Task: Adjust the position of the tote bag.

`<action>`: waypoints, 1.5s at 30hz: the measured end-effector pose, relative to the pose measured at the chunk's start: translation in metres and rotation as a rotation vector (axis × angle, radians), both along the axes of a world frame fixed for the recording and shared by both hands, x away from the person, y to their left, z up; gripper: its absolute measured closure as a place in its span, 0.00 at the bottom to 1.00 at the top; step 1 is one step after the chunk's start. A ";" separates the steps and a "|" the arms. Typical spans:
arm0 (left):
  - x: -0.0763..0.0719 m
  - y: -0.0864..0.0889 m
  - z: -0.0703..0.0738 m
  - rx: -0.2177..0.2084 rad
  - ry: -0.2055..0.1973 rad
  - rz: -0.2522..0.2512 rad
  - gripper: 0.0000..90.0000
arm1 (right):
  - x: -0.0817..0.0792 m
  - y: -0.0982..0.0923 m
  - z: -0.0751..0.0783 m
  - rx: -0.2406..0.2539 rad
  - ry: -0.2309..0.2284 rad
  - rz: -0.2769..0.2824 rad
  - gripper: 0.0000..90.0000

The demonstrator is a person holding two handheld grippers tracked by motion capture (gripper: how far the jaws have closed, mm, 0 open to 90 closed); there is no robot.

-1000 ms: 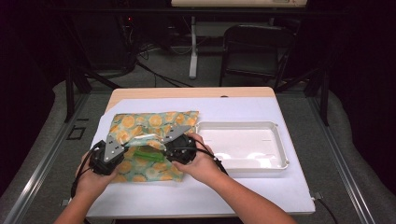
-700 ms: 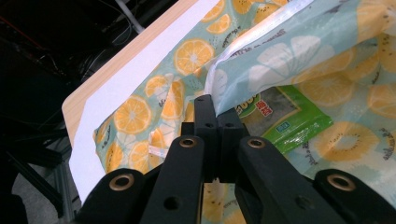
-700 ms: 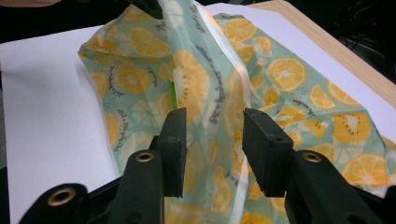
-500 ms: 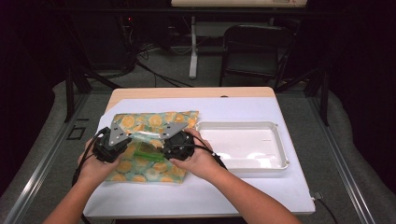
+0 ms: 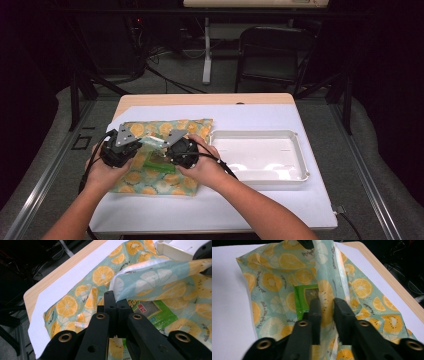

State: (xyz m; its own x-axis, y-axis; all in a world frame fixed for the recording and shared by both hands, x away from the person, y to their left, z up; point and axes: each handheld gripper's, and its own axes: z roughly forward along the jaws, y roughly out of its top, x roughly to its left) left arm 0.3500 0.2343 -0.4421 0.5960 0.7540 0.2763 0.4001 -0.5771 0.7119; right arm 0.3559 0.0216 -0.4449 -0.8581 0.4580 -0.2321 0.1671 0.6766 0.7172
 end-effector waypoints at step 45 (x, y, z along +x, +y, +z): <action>0.088 -0.027 0.021 0.078 0.030 0.093 1.00 | 0.092 -0.002 0.026 0.020 0.044 -0.239 1.00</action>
State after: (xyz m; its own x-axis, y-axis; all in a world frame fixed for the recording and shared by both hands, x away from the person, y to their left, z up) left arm 0.4385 0.2073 -0.4212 0.5335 0.7834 0.3189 0.4749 -0.5895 0.6534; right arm 0.4482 0.0198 -0.4188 -0.7340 0.6533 -0.1857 0.3524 0.6001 0.7181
